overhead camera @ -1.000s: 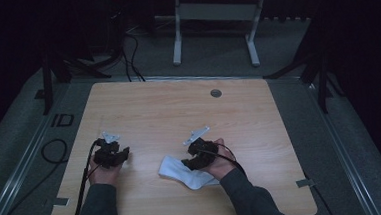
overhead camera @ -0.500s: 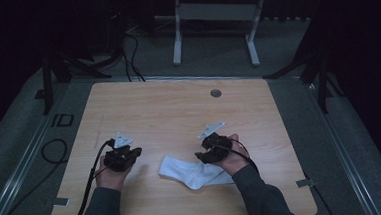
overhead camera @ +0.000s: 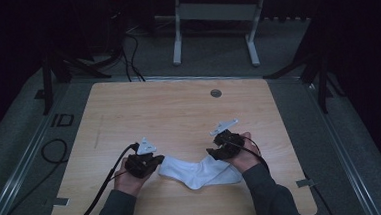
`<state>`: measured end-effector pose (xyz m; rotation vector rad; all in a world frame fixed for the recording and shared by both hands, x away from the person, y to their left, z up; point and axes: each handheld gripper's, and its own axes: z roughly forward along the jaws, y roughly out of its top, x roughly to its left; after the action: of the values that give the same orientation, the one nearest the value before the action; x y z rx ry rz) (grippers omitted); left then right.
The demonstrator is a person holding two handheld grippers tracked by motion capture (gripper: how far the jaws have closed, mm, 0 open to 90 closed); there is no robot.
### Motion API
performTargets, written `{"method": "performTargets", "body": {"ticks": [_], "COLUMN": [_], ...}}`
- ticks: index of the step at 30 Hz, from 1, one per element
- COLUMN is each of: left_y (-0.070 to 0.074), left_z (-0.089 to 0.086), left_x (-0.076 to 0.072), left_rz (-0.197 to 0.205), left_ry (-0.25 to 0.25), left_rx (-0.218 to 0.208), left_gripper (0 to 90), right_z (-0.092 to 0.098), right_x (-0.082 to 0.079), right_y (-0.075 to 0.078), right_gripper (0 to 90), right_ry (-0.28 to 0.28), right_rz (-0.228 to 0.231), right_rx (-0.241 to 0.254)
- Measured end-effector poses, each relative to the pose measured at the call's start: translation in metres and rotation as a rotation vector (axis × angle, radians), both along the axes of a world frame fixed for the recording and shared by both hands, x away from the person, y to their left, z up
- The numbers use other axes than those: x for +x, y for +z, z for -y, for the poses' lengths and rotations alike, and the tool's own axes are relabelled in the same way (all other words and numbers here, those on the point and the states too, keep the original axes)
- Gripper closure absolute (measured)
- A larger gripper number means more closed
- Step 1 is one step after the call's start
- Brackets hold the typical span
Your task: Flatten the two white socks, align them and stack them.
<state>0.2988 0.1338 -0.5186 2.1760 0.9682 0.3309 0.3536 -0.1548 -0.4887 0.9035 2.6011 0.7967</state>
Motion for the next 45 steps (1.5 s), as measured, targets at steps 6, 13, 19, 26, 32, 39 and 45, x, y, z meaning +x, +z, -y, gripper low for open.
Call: {"method": "performTargets", "body": {"ticks": [6, 13, 19, 26, 32, 39, 45], "left_y": [-0.013, -0.029, -0.029, -0.029, -0.030, -0.030, -0.030], "left_z": [0.011, 0.022, 0.022, 0.022, 0.022, 0.023, 0.023], "left_x": [0.000, 0.002, 0.002, 0.002, 0.001, 0.001, 0.001], "left_rz": [-0.030, -0.065, -0.066, -0.065, -0.067, -0.066, -0.064], "left_ry": [-0.041, -0.055, -0.049, -0.049, -0.045, -0.041, -0.041], "left_rx": [0.033, 0.062, 0.060, 0.063, 0.060, 0.060, 0.061], "left_gripper": [90.0, 90.0, 90.0, 90.0, 90.0, 90.0, 90.0], "right_z": [0.008, 0.020, 0.027, 0.032, 0.032, 0.032, 0.031], "right_x": [0.001, 0.002, 0.005, 0.009, 0.012, 0.014, 0.017], "right_y": [0.003, 0.006, 0.003, -0.009, -0.019, -0.023, -0.029], "right_gripper": [49.9, 50.3, 54.8, 58.9, 61.0, 62.2, 73.2], "right_ry": [-0.017, -0.043, -0.068, -0.096, -0.103, -0.102, -0.110], "right_rz": [0.012, 0.016, 0.009, -0.032, -0.064, -0.080, -0.112], "right_rx": [0.005, 0.011, -0.009, -0.039, -0.056, -0.063, -0.080]}}
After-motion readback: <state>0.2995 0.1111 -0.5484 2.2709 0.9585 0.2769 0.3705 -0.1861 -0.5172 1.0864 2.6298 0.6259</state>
